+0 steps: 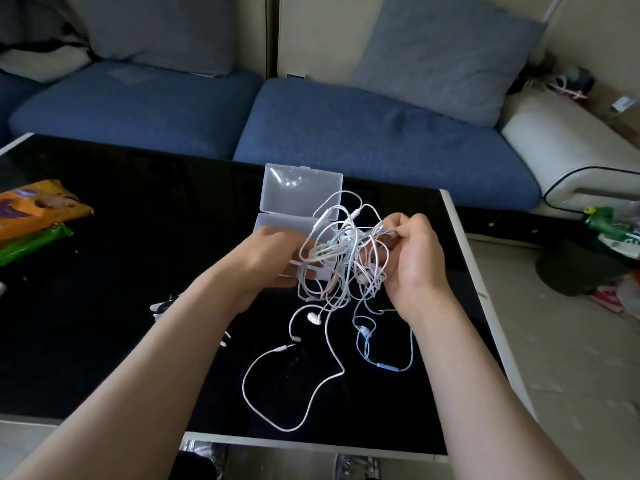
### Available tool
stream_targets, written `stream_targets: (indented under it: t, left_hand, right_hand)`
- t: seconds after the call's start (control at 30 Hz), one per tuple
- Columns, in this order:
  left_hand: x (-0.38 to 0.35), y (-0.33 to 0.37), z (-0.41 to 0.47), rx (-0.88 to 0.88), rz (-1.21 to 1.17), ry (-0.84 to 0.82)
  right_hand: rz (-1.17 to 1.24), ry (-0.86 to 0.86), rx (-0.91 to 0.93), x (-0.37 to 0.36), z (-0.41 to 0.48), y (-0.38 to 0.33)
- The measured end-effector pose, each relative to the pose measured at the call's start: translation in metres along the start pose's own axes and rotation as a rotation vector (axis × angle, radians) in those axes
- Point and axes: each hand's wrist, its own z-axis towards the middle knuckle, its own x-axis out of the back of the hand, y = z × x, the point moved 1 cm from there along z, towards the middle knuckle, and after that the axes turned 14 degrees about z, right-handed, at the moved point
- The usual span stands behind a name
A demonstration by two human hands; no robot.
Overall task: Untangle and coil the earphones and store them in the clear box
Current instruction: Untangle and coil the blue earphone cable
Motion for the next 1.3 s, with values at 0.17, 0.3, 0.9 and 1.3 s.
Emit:
stream_targets:
  t: [0.17,0.3,0.9,1.3]
  left_hand:
    - [-0.0048,0.0064,-0.0028,0.018,-0.215,-0.103]
    - [-0.0044,0.0057,-0.0044,0.002,-0.220,-0.160]
    - [-0.0056,0.0017,-0.0015,0.125,0.050,0.031]
    - [-0.0039,-0.0006,-0.0020,-0.064,0.131,0.147]
  right_hand:
    - [-0.042,0.108,-0.048,-0.0002,0.0012,0.0006]
    - [-0.211,0.151,-0.120,0.0000,-0.0007,0.0016]
    - [-0.552,0.109,-0.089,-0.0008,-0.0083,0.0055]
    - [-0.495,0.145,-0.077,-0.0009,-0.0050,0.0048]
